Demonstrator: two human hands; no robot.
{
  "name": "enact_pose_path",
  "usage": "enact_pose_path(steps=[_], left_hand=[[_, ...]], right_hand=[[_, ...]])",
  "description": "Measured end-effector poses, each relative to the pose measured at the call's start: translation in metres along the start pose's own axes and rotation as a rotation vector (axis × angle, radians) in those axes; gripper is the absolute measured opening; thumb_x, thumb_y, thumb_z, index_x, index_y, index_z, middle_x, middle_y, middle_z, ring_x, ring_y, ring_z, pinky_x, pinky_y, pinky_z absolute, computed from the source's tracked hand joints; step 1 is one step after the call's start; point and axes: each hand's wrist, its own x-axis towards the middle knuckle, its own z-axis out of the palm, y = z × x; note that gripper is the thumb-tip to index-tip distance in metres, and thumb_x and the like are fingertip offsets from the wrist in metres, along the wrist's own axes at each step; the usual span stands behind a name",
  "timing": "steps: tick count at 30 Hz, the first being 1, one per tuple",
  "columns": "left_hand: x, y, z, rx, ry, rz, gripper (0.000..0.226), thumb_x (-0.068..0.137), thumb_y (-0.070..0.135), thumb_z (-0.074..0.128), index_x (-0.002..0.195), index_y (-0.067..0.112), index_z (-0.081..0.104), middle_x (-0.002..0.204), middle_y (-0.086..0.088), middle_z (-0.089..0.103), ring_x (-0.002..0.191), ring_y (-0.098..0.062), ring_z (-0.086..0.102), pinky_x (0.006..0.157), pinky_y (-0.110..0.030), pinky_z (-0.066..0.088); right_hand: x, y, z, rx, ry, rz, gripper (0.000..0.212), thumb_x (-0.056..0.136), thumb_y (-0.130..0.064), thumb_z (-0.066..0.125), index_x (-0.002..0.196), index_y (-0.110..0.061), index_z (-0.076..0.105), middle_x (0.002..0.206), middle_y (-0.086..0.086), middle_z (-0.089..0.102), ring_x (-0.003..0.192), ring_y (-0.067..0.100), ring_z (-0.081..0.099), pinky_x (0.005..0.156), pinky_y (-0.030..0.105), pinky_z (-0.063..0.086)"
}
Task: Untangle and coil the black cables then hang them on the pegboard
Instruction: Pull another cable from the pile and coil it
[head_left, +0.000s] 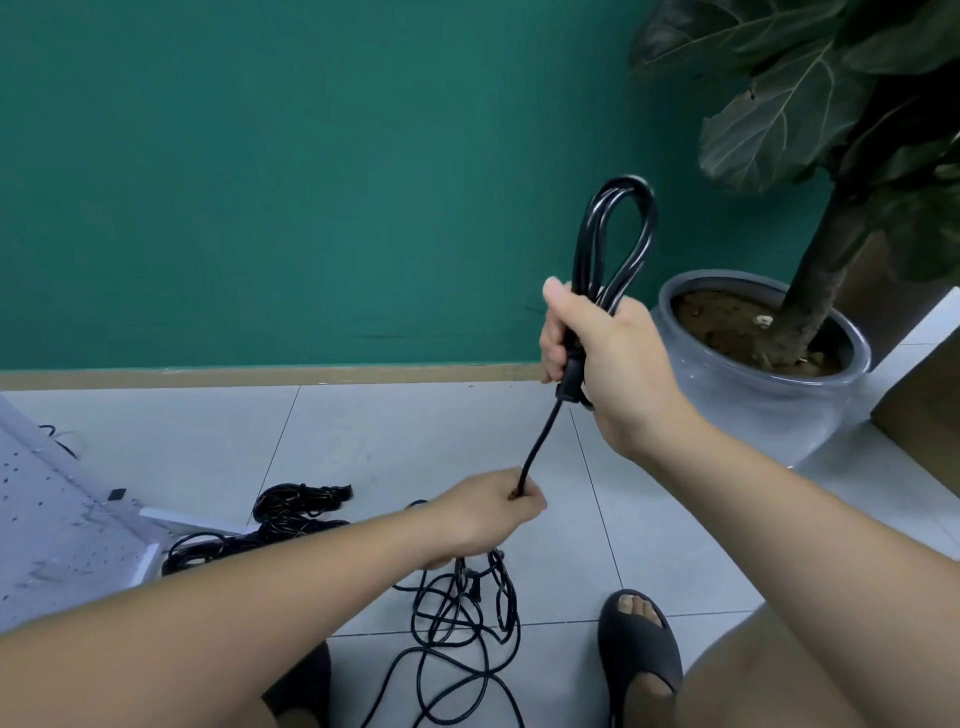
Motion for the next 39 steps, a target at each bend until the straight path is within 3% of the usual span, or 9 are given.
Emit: enact_pose_path(steps=[4,6,10,16,23,28,31,34,39], left_hand=[[-0.002,-0.01,0.016,-0.028,-0.055,-0.046,0.038,0.112,0.049,0.044,0.112,0.026,0.075,0.118,0.008,0.077,0.115,-0.007,0.068,0.109,-0.033,0.051],[-0.009,-0.001,0.018,-0.025,-0.056,-0.005,0.042,0.113,0.048,0.041,0.109,0.022,0.074,0.108,0.004,0.081,0.095,-0.003,0.069,0.089,-0.021,0.052],[-0.026,0.02,0.02,0.12,-0.101,0.094,0.043,0.113,0.05,0.039,0.101,0.019,0.067,0.079,-0.005,0.076,0.069,-0.02,0.058,0.065,-0.028,0.045],[-0.045,0.052,0.008,0.319,0.07,0.339,0.042,0.111,0.046,0.047,0.083,0.02,0.063,0.058,0.005,0.051,0.052,-0.014,0.046,0.06,-0.031,0.044],[-0.062,0.072,-0.037,0.278,0.317,0.648,0.028,0.103,0.035,0.071,0.08,0.023,0.06,0.062,0.011,0.053,0.062,-0.008,0.049,0.059,-0.022,0.036],[-0.073,0.071,-0.064,0.173,0.429,0.7,0.021,0.091,0.029,0.085,0.089,0.017,0.069,0.072,0.022,0.067,0.07,-0.002,0.062,0.067,-0.017,0.044],[-0.078,0.07,-0.076,0.177,0.472,0.681,0.015,0.093,0.03,0.079,0.094,0.018,0.07,0.079,0.014,0.073,0.074,-0.008,0.068,0.071,-0.035,0.056],[-0.082,0.071,-0.087,0.188,0.601,0.657,0.024,0.088,0.033,0.085,0.082,0.018,0.067,0.066,0.012,0.066,0.057,-0.009,0.052,0.058,-0.028,0.046],[-0.088,0.076,-0.1,0.163,0.734,0.633,0.042,0.08,0.045,0.09,0.075,0.017,0.06,0.055,0.005,0.053,0.055,-0.011,0.04,0.053,-0.021,0.034]], right_hand=[[0.0,-0.01,-0.003,0.08,0.156,-0.069,0.051,0.108,-0.032,0.06,0.062,-0.017,0.046,0.06,0.009,0.044,0.056,0.024,0.04,0.065,0.044,0.037],[-0.001,-0.013,-0.006,0.044,0.226,-0.127,0.054,0.108,-0.034,0.059,0.062,-0.01,0.043,0.061,0.015,0.041,0.056,0.025,0.039,0.063,0.043,0.035],[0.002,-0.01,-0.014,-0.113,0.291,-0.202,0.06,0.11,-0.036,0.056,0.076,0.008,0.034,0.072,0.032,0.032,0.063,0.044,0.031,0.058,0.049,0.027],[0.006,-0.003,-0.018,-0.399,0.223,-0.287,0.054,0.111,-0.039,0.056,0.071,-0.023,0.024,0.061,-0.009,0.026,0.062,0.014,0.025,0.059,0.038,0.023],[0.001,0.015,-0.013,-0.643,-0.174,-0.108,0.071,0.108,-0.066,0.044,0.07,-0.008,0.034,0.061,-0.001,0.035,0.06,0.017,0.031,0.06,0.038,0.03],[-0.012,0.013,-0.011,-0.337,-0.497,0.095,0.082,0.099,-0.082,0.039,0.061,-0.01,0.043,0.054,0.007,0.039,0.049,0.02,0.034,0.051,0.027,0.032],[-0.013,0.009,-0.014,-0.271,-0.577,0.104,0.057,0.09,-0.067,0.065,0.058,-0.024,0.045,0.054,-0.004,0.039,0.048,0.013,0.033,0.048,0.024,0.032],[-0.012,0.005,-0.018,-0.421,-0.664,0.06,0.058,0.083,-0.054,0.084,0.066,-0.023,0.038,0.061,-0.003,0.034,0.057,0.016,0.032,0.054,0.03,0.028],[-0.015,0.014,-0.011,-0.684,-0.721,0.169,0.046,0.091,-0.044,0.078,0.074,-0.022,0.041,0.066,-0.002,0.041,0.062,0.02,0.037,0.059,0.037,0.03]])
